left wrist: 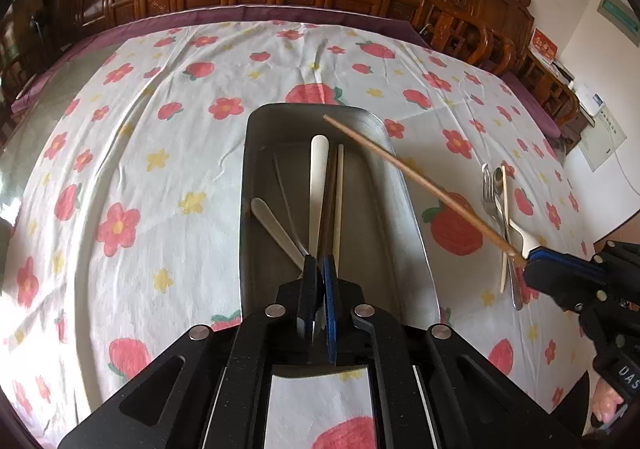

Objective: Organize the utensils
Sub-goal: 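Lower the fork into the tray with the left tool while the right tool lowers the chopstick in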

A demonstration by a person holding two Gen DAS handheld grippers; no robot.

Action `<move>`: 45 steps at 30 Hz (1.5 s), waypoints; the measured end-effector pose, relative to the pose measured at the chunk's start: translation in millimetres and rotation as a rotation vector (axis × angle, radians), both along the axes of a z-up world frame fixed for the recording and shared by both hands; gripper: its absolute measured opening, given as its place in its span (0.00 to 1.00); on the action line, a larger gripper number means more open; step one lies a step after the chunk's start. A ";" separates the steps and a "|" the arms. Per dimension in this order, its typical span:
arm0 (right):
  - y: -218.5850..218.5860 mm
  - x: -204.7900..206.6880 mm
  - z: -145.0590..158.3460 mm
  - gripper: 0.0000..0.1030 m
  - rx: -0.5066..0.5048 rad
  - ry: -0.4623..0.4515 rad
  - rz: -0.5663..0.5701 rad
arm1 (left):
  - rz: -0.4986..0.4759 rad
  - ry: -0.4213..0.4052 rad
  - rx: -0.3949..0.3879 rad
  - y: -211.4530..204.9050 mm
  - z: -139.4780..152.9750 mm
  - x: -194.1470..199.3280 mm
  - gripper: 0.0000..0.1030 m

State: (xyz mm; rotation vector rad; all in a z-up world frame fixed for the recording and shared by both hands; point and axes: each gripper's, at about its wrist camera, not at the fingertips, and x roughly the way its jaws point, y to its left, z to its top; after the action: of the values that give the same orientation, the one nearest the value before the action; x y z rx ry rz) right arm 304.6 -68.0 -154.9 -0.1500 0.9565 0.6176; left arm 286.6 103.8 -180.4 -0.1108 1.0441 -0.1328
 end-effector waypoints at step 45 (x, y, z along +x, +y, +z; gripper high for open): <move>60.2 38.9 -36.2 0.06 0.031 0.097 -0.094 | 0.063 -0.076 0.037 45.1 34.3 -29.0 0.16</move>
State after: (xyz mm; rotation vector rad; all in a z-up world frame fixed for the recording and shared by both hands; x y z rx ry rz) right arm 343.5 -7.8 -191.1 -0.0479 1.0408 0.5563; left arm 257.5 148.9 -146.0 -0.1046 0.9662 -0.0600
